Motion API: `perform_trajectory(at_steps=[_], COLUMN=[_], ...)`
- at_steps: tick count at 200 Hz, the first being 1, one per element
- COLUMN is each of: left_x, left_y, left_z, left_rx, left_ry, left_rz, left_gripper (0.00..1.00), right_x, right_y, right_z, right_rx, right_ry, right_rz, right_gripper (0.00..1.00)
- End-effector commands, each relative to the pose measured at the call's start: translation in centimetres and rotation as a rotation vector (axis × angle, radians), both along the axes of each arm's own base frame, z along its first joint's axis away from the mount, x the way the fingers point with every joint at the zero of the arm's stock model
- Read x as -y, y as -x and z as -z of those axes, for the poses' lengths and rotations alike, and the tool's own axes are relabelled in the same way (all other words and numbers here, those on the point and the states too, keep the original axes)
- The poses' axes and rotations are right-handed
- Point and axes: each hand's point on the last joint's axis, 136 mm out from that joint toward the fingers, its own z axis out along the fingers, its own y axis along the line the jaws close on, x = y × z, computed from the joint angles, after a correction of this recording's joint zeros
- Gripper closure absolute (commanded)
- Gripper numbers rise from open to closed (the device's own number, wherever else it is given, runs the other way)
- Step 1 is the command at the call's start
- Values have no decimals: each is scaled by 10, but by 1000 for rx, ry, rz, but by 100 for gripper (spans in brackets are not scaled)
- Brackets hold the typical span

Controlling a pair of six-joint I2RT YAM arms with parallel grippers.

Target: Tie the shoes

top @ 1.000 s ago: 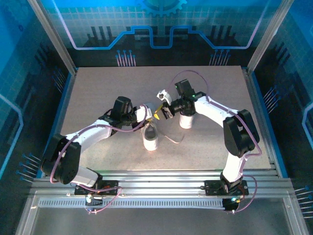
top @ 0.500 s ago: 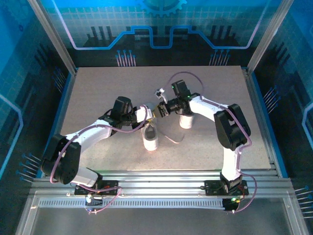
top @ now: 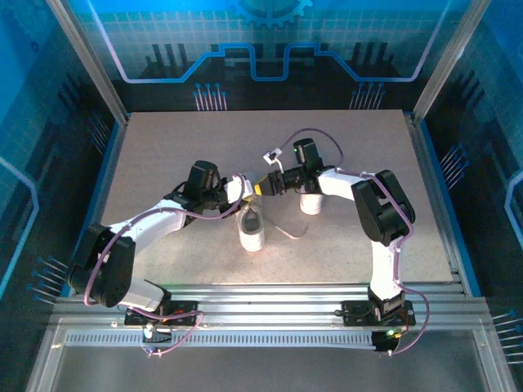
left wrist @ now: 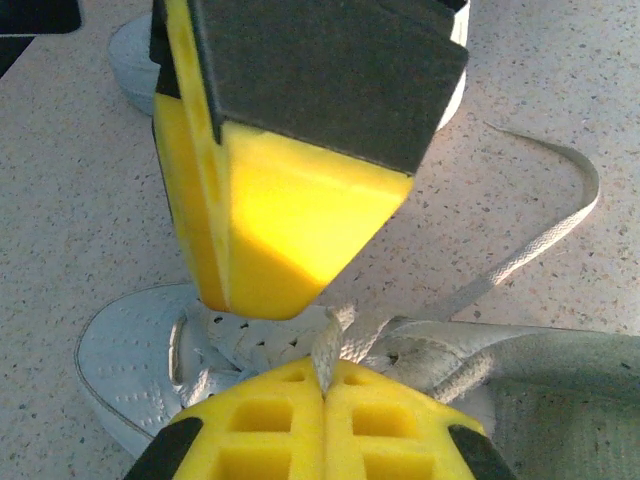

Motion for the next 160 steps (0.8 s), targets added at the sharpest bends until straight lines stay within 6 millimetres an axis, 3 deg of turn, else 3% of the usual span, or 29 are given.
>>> perform_trajectory(at_steps=[1,80,130,160], left_x=[-3,1,3,3], left_y=[-8,-3,-1,-1], left_z=[-19,-20,-19,-19], left_rx=[38,-58,-89,-94], left_ry=[62,104,99,92], left_rz=[-28,0,20,25], left_gripper=[100,100,100,100], right_x=[6,5,2,9], right_y=[6,16,19,20], right_z=[4,18,11,5], right_rx=[24,120,156,207], right_ry=[-6,78,69,81], right_rz=[-22,-40,-54,-32], right_gripper=[65,62,61,62])
